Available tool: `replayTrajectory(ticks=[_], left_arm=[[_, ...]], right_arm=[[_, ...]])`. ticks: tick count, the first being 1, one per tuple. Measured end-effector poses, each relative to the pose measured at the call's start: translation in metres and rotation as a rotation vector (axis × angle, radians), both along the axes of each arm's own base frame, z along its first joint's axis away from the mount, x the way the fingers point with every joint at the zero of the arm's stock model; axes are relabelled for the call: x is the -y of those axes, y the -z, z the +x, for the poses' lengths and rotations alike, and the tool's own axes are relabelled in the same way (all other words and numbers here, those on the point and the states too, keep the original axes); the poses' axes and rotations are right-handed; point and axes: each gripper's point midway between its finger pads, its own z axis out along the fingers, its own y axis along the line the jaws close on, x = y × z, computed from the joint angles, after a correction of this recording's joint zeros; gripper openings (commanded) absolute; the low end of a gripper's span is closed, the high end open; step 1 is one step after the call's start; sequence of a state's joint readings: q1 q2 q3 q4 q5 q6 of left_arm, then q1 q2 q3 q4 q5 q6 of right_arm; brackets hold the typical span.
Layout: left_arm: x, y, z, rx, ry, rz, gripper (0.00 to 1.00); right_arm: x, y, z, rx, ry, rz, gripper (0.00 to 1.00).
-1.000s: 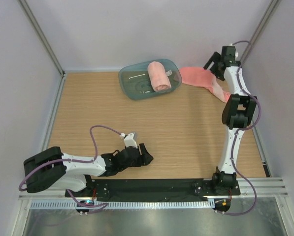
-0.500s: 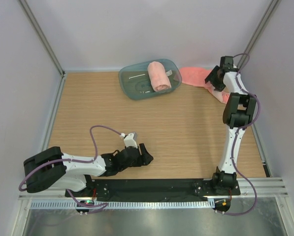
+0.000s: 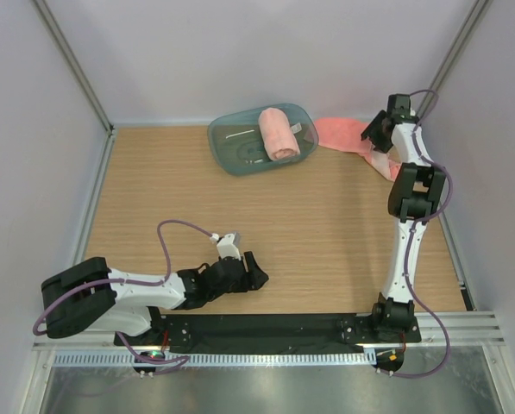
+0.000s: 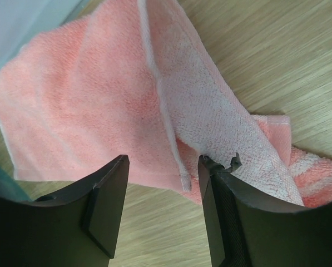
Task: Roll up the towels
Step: Grab a towel with the right arm
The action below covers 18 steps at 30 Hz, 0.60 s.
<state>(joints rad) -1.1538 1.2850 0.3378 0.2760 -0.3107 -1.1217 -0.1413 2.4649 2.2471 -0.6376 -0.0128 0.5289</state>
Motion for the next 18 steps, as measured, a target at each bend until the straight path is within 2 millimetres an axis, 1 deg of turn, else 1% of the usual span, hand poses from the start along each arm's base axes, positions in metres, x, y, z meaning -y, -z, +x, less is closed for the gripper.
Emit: replayTrajectory(ticks=[4,5,6,9,10,11,15,16,18], left_arm=[[0.000,0.000,0.000,0.000,0.000,0.000,0.61],[0.000,0.000,0.000,0.000,0.000,0.001,0.61],[0.000,0.000,0.000,0.000,0.000,0.001,0.61],[0.000,0.000,0.000,0.000,0.000,0.001,0.61],[0.000,0.001,0.000,0.000,0.000,0.001,0.61],[0.000,0.001,0.000,0.000,0.000,0.001,0.61],[0.002,0.001,0.001,0.000,0.001,0.003,0.61],[0.003,0.001,0.001,0.000,0.002,0.004,0.61],[0.003,0.001,0.001,0.001,0.002,0.005,0.61]], right_arm=[[-0.002,0.021,-0.005,-0.048,-0.006,0.014,0.57],[-0.003,0.024,-0.006,-0.054,-0.006,0.015,0.55],[-0.003,0.027,-0.006,-0.060,-0.007,0.017,0.49],[-0.004,0.029,-0.007,-0.064,-0.012,0.021,0.37],[-0.004,0.029,-0.007,-0.063,-0.013,0.025,0.29],[-0.005,0.028,-0.007,-0.062,-0.015,0.027,0.23],[-0.007,0.028,-0.007,-0.062,-0.018,0.035,0.05],[-0.007,0.028,-0.007,-0.062,-0.019,0.035,0.01],[-0.007,0.028,-0.007,-0.063,-0.018,0.036,0.01]])
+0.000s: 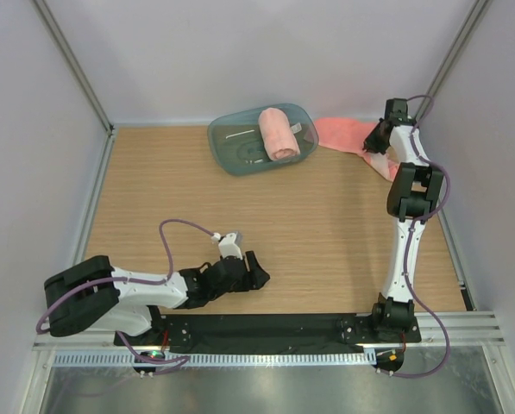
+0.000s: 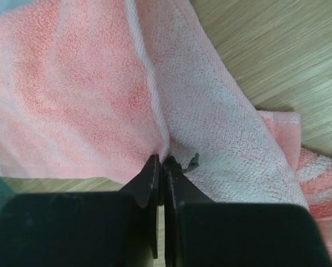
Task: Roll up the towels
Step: Grab a towel with the right arm, then move the towel to the center of the board
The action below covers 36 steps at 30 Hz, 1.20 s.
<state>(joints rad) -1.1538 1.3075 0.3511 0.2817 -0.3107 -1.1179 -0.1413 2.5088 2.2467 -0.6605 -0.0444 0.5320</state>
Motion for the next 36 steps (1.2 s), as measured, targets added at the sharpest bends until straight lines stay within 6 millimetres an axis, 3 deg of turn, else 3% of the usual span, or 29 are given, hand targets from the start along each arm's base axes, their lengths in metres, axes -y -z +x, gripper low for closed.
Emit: replayTrajectory(ticks=[3,5,8,11,14,15,17,19,21,23,25,26,27,29,30,32,33,36], left_arm=[[0.000,0.000,0.000,0.000,0.000,0.000,0.61],[0.000,0.000,0.000,0.000,0.000,0.000,0.61],[0.000,0.000,0.000,0.000,0.001,-0.002,0.61],[-0.002,-0.001,-0.001,-0.001,0.000,-0.006,0.61],[-0.005,-0.001,-0.002,-0.001,0.002,-0.009,0.61],[-0.007,-0.001,-0.003,-0.002,0.001,-0.008,0.61],[-0.010,-0.002,-0.004,-0.004,0.000,-0.004,0.61],[-0.016,-0.003,-0.007,-0.009,0.001,0.007,0.61],[-0.026,-0.003,-0.010,-0.019,-0.001,0.032,0.61],[-0.038,-0.002,-0.014,-0.027,-0.009,0.064,0.63],[-0.050,-0.003,-0.017,-0.031,-0.019,0.098,0.64],[-0.056,-0.005,-0.018,-0.030,-0.023,0.111,0.64],[-0.060,-0.008,-0.018,-0.027,-0.026,0.120,0.64],[-0.065,-0.015,-0.018,-0.018,-0.029,0.131,0.64],[-0.067,-0.019,-0.018,-0.011,-0.029,0.134,0.64],[-0.068,-0.025,-0.017,-0.002,-0.029,0.138,0.64],[-0.069,-0.025,-0.017,0.000,-0.030,0.142,0.64],[-0.071,-0.022,-0.018,-0.005,-0.021,0.167,0.63]], right_arm=[[0.002,0.001,-0.006,-0.002,0.015,0.008,0.01],[0.002,0.001,-0.020,-0.025,0.030,0.019,0.01],[0.002,-0.016,-0.043,-0.044,0.047,0.020,0.01],[-0.002,-0.066,-0.072,-0.003,0.058,0.013,0.01],[-0.013,-0.132,-0.104,0.095,0.052,-0.003,0.01],[-0.022,-0.165,-0.123,0.156,0.043,-0.015,0.01],[-0.055,-0.197,-0.148,0.233,-0.015,-0.020,0.01],[-0.104,-0.212,-0.185,0.274,-0.106,0.002,0.01],[-0.163,-0.202,-0.230,0.292,-0.229,0.055,0.01],[-0.211,-0.159,-0.291,0.204,-0.334,0.117,0.01],[-0.234,-0.107,-0.348,0.086,-0.389,0.136,0.02],[-0.240,-0.082,-0.377,0.019,-0.414,0.137,0.30],[-0.243,-0.064,-0.401,-0.036,-0.432,0.136,0.50],[-0.240,-0.046,-0.428,-0.104,-0.454,0.100,0.71],[-0.240,-0.046,-0.434,-0.116,-0.462,0.086,0.81],[-0.237,-0.061,-0.428,-0.091,-0.449,0.050,0.90],[-0.235,-0.074,-0.421,-0.060,-0.435,0.031,0.96],[-0.228,-0.119,-0.396,0.075,-0.378,-0.019,1.00]])
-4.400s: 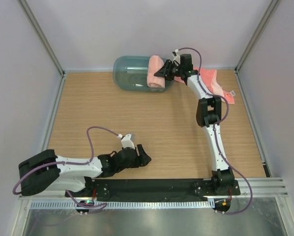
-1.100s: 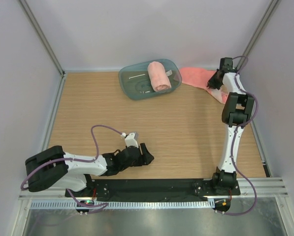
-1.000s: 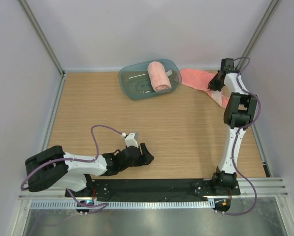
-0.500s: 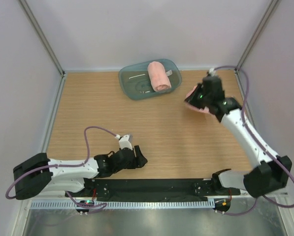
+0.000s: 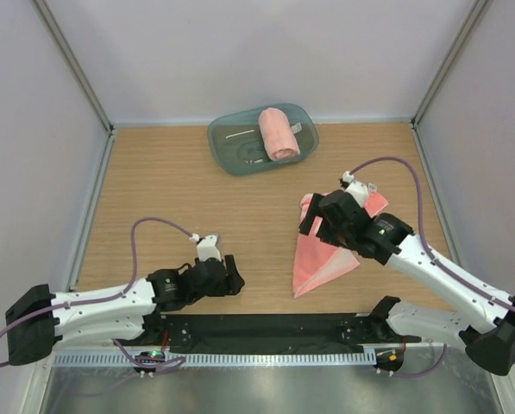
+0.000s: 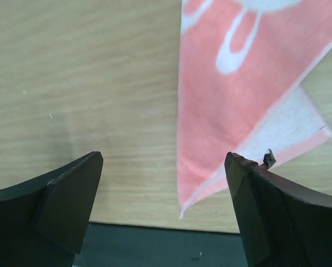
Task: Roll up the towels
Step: Move the towel to the center of the board, then flatten the towel
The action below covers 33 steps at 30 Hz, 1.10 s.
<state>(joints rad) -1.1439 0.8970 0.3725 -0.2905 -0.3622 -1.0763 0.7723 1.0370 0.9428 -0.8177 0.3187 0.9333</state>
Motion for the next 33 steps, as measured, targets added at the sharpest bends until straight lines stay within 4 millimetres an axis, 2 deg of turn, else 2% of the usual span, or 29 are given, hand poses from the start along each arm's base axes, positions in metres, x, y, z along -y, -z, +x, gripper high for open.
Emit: replayTrajectory(ticks=[3,4,6,8,11,15,18,21,25,31,33], left_arm=[[0.001,0.009,-0.003,-0.027,0.023,0.047,0.61],[0.004,0.011,-0.003,-0.039,0.034,0.061,0.61],[0.013,0.014,-0.005,-0.066,0.068,0.088,0.60],[0.027,0.012,-0.006,-0.081,0.107,0.105,0.59],[0.063,0.005,-0.004,-0.083,0.184,0.125,0.59],[0.112,0.004,-0.002,-0.084,0.278,0.134,0.60],[0.133,0.016,-0.004,-0.099,0.326,0.166,0.61],[0.148,0.025,-0.010,-0.105,0.372,0.194,0.61],[0.170,0.018,-0.019,-0.090,0.429,0.178,0.61],[0.182,0.006,-0.036,-0.049,0.477,0.227,0.61],[0.188,0.001,-0.039,-0.025,0.488,0.248,0.58]], right_arm=[[0.018,-0.036,0.023,0.113,0.077,-0.027,1.00],[0.029,-0.041,0.032,0.128,0.112,-0.041,1.00],[0.058,-0.037,0.050,0.117,0.202,-0.070,1.00],[0.094,-0.019,0.065,0.068,0.302,-0.109,1.00],[0.136,0.013,0.073,-0.023,0.397,-0.158,0.99],[0.182,0.051,0.079,-0.154,0.503,-0.129,0.98],[0.207,0.071,0.085,-0.209,0.559,-0.097,0.97],[0.216,0.085,0.086,-0.240,0.571,-0.066,0.97],[0.215,0.086,0.089,-0.233,0.545,-0.041,0.97],[0.214,0.085,0.095,-0.210,0.519,-0.033,0.97],[0.216,0.086,0.097,-0.209,0.519,-0.032,0.96]])
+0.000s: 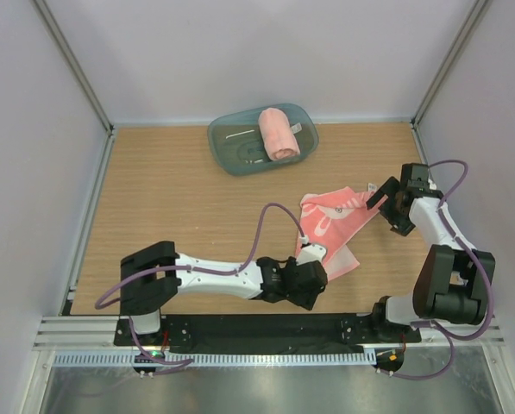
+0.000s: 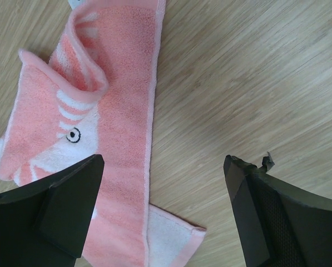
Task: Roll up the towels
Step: Flatten the towel
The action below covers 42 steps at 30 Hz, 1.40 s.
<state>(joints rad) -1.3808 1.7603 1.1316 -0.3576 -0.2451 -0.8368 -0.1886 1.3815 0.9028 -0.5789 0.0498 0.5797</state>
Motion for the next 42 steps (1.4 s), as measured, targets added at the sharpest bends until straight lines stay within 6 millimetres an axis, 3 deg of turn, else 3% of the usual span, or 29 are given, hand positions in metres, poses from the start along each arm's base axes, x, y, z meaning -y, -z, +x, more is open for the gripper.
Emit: replayTrajectory(ticks=[4,8,10,14,19,23,31,32,34,42], left_arm=[[0.008,0.007,0.001,0.043,-0.004,0.065,0.43],[-0.006,0.031,0.008,0.083,-0.036,0.174,0.31],[-0.009,0.031,0.013,0.104,-0.061,0.189,0.28],[-0.020,0.032,0.021,0.146,-0.099,0.231,0.00],[-0.033,0.031,0.027,0.180,-0.132,0.254,0.00],[-0.058,0.025,0.026,0.191,-0.155,0.264,0.00],[-0.075,0.013,0.026,0.199,-0.187,0.240,0.00],[-0.076,0.014,0.025,0.199,-0.187,0.243,0.00],[-0.079,0.016,0.025,0.198,-0.189,0.249,0.00],[-0.087,0.000,0.026,0.212,-0.199,0.220,0.00]], right_arm=[[0.004,0.005,0.001,-0.010,0.008,0.005,0.95],[0.010,0.011,0.002,-0.020,0.028,0.020,0.93],[0.014,0.015,0.002,-0.026,0.041,0.028,0.91],[0.020,0.022,0.003,-0.037,0.065,0.054,0.85],[0.020,0.038,0.012,-0.053,0.077,0.084,0.70],[0.022,0.054,0.024,-0.076,0.076,0.098,0.63],[0.030,0.057,0.055,-0.030,0.073,0.092,0.42],[0.030,0.057,0.056,-0.026,0.072,0.091,0.26],[0.030,0.059,0.055,-0.025,0.066,0.088,0.03],[0.018,0.059,0.058,0.026,0.035,0.144,0.01]])
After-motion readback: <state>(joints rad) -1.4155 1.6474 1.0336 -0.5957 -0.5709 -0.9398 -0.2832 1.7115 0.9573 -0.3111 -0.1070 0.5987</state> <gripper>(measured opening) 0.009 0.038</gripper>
